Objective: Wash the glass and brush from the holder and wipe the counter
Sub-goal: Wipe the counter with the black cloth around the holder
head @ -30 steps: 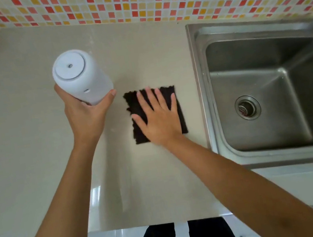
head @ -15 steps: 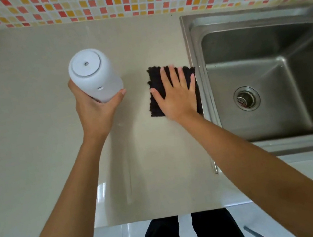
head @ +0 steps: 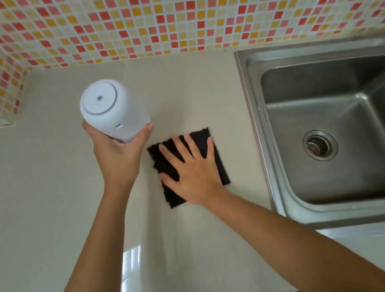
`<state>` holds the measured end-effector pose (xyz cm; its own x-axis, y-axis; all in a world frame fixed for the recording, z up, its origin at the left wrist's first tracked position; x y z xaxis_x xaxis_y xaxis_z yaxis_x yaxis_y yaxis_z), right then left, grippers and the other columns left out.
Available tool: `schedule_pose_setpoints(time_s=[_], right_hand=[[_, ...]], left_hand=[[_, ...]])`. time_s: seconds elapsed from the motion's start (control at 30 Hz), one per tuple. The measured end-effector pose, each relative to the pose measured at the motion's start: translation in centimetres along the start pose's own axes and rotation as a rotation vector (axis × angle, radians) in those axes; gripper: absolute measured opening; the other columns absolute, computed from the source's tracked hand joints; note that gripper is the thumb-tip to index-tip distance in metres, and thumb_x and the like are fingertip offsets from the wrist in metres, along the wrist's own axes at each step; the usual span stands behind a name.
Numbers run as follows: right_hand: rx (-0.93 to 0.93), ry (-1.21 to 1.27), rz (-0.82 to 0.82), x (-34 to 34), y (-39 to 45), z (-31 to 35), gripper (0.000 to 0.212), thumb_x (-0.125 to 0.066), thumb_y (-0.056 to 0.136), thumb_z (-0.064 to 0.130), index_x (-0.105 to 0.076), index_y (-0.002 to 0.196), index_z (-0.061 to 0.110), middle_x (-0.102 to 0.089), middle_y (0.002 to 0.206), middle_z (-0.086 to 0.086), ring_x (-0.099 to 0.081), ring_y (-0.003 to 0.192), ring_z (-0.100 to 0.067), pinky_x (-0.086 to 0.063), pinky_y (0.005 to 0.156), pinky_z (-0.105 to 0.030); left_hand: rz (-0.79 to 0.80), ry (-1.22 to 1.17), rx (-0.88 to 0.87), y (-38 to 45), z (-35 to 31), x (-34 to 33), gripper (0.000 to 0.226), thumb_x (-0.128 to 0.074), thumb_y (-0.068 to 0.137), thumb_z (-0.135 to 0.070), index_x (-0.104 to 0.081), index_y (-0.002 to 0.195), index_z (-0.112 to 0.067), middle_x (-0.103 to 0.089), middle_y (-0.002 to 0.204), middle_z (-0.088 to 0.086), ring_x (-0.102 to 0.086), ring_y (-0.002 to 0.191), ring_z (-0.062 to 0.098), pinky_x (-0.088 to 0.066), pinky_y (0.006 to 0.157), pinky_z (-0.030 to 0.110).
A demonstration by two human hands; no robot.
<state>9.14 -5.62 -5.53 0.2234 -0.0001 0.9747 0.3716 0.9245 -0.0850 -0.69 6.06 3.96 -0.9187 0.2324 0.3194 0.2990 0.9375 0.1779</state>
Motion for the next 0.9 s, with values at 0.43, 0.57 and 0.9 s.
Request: schedule_pose_setpoints(time_s=[0.43,0.57,0.9], right_hand=[[-0.248,-0.061,0.03,2.3,4.1,-9.7,0.075,-0.009,0.093,0.07,0.0,0.155,0.03,-0.001,0.164,-0.002,0.004,0.15,-0.026,0.003,0.114,-0.065],[-0.07,-0.097,-0.006,1.7,-4.6,-7.8,0.077,-0.014,0.095,0.067,-0.011,0.156,0.02,-0.011,0.163,-0.008,-0.007,0.15,-0.027,-0.006,0.12,-0.055],[0.147,-0.151,-0.207,2.6,-7.3,-13.1,0.043,-0.054,0.094,0.024,-0.06,0.128,-0.001,-0.059,0.132,-0.018,-0.058,0.122,-0.03,-0.03,0.115,-0.038]], left_hand=[[0.011,0.015,0.098,-2.2,1.8,2.0,0.094,-0.087,0.068,-0.032,-0.027,0.139,-0.021,-0.055,0.131,-0.01,-0.057,0.114,0.002,-0.049,0.094,0.023],[0.026,-0.006,0.11,-2.2,1.1,1.3,0.091,-0.087,0.069,-0.029,-0.027,0.137,-0.021,-0.052,0.131,-0.009,-0.055,0.112,0.002,-0.046,0.088,0.012],[0.201,-0.032,0.151,-4.8,0.8,-4.5,0.091,-0.089,0.063,-0.031,-0.031,0.133,-0.037,-0.052,0.13,-0.011,-0.055,0.114,0.006,-0.05,0.095,0.03]])
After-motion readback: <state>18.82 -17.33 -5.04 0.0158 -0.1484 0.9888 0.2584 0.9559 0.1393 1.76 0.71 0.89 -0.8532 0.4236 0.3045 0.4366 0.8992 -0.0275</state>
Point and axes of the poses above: each hand's wrist, its own y-axis towards the middle knuckle, its own x-axis out of the back of the hand, z = x × y, the point moved 5 cm from there along y, towards the middle knuckle
